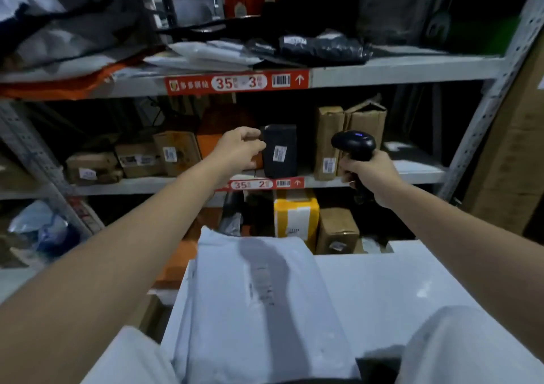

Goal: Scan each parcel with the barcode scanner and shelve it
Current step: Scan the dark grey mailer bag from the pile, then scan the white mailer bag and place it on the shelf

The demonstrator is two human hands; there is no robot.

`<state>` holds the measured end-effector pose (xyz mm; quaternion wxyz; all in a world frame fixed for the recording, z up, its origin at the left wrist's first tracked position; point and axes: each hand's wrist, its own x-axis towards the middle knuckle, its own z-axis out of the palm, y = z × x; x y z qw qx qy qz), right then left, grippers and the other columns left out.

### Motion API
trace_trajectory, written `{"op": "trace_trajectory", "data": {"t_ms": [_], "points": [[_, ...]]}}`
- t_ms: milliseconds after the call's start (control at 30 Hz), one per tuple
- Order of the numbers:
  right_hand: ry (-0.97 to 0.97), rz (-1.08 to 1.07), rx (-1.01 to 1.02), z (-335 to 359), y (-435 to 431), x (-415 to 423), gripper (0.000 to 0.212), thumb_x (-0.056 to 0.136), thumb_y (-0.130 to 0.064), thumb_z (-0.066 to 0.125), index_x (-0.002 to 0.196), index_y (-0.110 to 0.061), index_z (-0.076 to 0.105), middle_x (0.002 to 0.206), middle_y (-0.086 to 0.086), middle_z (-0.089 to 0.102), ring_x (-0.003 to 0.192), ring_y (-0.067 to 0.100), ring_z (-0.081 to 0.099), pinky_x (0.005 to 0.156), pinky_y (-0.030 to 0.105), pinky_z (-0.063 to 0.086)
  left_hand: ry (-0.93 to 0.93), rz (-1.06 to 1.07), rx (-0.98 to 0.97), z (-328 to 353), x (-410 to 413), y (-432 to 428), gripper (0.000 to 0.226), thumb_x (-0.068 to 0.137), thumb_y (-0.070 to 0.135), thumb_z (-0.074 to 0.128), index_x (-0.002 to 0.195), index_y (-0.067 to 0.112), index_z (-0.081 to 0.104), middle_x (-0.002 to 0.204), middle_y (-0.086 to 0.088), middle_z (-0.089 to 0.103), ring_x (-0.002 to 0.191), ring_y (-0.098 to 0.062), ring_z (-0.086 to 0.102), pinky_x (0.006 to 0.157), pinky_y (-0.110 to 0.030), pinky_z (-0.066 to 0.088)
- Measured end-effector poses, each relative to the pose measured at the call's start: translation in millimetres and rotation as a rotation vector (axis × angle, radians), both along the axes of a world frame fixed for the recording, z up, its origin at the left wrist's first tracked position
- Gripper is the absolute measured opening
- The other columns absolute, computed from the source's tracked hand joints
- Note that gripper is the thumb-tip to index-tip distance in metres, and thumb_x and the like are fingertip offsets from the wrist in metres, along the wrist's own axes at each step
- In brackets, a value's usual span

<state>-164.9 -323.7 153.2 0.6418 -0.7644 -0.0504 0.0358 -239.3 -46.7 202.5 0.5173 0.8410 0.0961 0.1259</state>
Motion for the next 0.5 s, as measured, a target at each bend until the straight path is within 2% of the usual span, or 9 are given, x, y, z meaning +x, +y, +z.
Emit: {"op": "trace_trajectory", "data": {"t_ms": [100,200,233,300,367,400,500], "points": [[0.099,0.044,-0.051,-42.6,2.6,-30.8,0.014,0.095,-0.014,0.073,0.103,-0.002,0.072,0.087,0.018,0.072,0.07,0.026,0.063,0.055,0.035,0.05,0.076,0.031,-0.013,-46.9,-27.5,10.6,0.041,0.103,0.025,0.064,0.143,0.02,0.058,0.133,0.0,0.064,0.116,-0.019,0.064,0.079,-0.029,0.056],[0.154,0.059,-0.079,-82.2,8.5,-60.5,0.017,0.095,-0.01,0.071,0.097,0.007,0.069,0.077,0.022,0.063,0.054,0.026,0.053,0.045,0.035,0.046,0.168,0.096,-0.133,-97.3,-46.0,26.3,0.029,0.103,0.022,0.064,0.132,0.019,0.063,0.127,-0.005,0.068,0.117,-0.021,0.065,0.09,-0.036,0.06],[0.177,0.083,-0.08,-95.1,10.9,-69.4,0.016,0.095,-0.01,0.07,0.095,0.006,0.068,0.073,0.02,0.062,0.051,0.026,0.051,0.044,0.034,0.045,0.191,0.114,-0.171,-113.1,-52.7,30.6,0.028,0.103,0.02,0.063,0.131,0.018,0.062,0.127,-0.006,0.068,0.115,-0.02,0.066,0.089,-0.035,0.06],[0.229,0.149,-0.097,-122.4,14.4,-87.0,0.015,0.097,-0.013,0.068,0.099,0.002,0.066,0.067,0.014,0.065,0.05,0.024,0.053,0.046,0.034,0.045,0.24,0.141,-0.226,-144.5,-67.0,38.1,0.035,0.103,0.019,0.064,0.137,0.013,0.059,0.129,-0.009,0.067,0.109,-0.018,0.066,0.081,-0.032,0.059],[0.284,0.198,-0.12,-148.7,17.6,-103.9,0.022,0.098,-0.017,0.069,0.109,0.002,0.066,0.074,0.013,0.072,0.055,0.024,0.057,0.053,0.036,0.048,0.297,0.184,-0.2,-173.6,-85.2,44.6,0.036,0.102,0.022,0.066,0.136,0.013,0.059,0.123,-0.008,0.067,0.106,-0.018,0.066,0.08,-0.031,0.056],[0.317,0.222,-0.128,-160.3,19.6,-112.6,0.025,0.099,-0.018,0.07,0.111,0.003,0.066,0.078,0.015,0.073,0.057,0.024,0.057,0.055,0.037,0.048,0.325,0.204,-0.193,-188.3,-95.0,48.0,0.034,0.102,0.02,0.065,0.135,0.012,0.06,0.117,-0.009,0.067,0.101,-0.019,0.066,0.08,-0.031,0.054],[0.409,0.277,-0.184,-181.1,29.2,-133.6,0.027,0.099,-0.017,0.069,0.108,0.009,0.067,0.077,0.015,0.073,0.056,0.023,0.056,0.055,0.035,0.048,0.427,0.229,-0.18,-220.8,-116.3,54.3,0.031,0.102,0.01,0.062,0.133,0.008,0.059,0.098,-0.012,0.064,0.075,-0.017,0.058,0.064,-0.027,0.044]]}}
